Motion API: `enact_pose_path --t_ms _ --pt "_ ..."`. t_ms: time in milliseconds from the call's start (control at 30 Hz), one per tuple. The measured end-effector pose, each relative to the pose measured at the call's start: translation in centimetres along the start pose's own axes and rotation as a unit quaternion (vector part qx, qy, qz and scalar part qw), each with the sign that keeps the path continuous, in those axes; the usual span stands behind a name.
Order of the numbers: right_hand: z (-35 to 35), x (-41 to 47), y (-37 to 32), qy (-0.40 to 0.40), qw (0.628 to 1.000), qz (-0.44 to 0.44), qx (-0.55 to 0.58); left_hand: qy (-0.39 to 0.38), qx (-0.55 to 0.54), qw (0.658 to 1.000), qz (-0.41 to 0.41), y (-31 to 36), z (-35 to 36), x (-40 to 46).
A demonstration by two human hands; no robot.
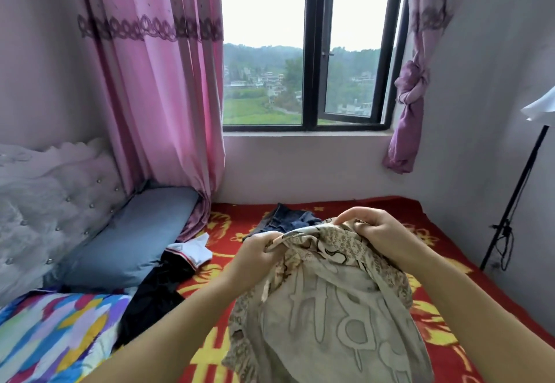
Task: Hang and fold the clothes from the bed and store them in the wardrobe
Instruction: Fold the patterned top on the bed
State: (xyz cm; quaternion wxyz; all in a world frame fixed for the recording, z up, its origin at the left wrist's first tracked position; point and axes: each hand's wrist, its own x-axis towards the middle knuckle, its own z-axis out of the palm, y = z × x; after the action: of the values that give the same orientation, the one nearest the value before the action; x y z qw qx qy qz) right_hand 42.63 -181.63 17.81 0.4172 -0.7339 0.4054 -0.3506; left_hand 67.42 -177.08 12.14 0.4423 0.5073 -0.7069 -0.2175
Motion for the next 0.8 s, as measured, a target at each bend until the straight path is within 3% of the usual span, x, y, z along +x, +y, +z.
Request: enact_pose_path --t_ms 133,233,333,500,600,800 --pt "0.2 -0.2 0.8 0.006 0.995 0.025 -0.097 -0.124 0.101 0.986 -0.038 3.6 -3.1 2.8" --pt "1.4 -1.1 0.1 -0.067 0.985 -0.001 -0.159 -0.174 0.148 0.973 -0.042 7.3 -4.3 4.1" --pt "3.7 -1.5 -1.5 -0.078 0.977 -0.062 -0.189 -0.162 0.199 0.966 -0.033 10.1 -3.9 5.0" --pt "6.1 -0.8 -1.1 0.040 0.955 -0.106 -0.275 -0.122 0.260 0.956 -0.052 11.4 -2.5 5.5" --pt "5.8 -0.8 -0.4 0.091 0.949 -0.146 -0.262 -0.104 0.268 0.957 -0.037 11.7 -3.1 5.4" --pt "5.8 -1.2 0.9 0.093 0.955 -0.168 -0.224 -0.073 0.295 0.952 -0.020 11.1 -6.7 5.2"
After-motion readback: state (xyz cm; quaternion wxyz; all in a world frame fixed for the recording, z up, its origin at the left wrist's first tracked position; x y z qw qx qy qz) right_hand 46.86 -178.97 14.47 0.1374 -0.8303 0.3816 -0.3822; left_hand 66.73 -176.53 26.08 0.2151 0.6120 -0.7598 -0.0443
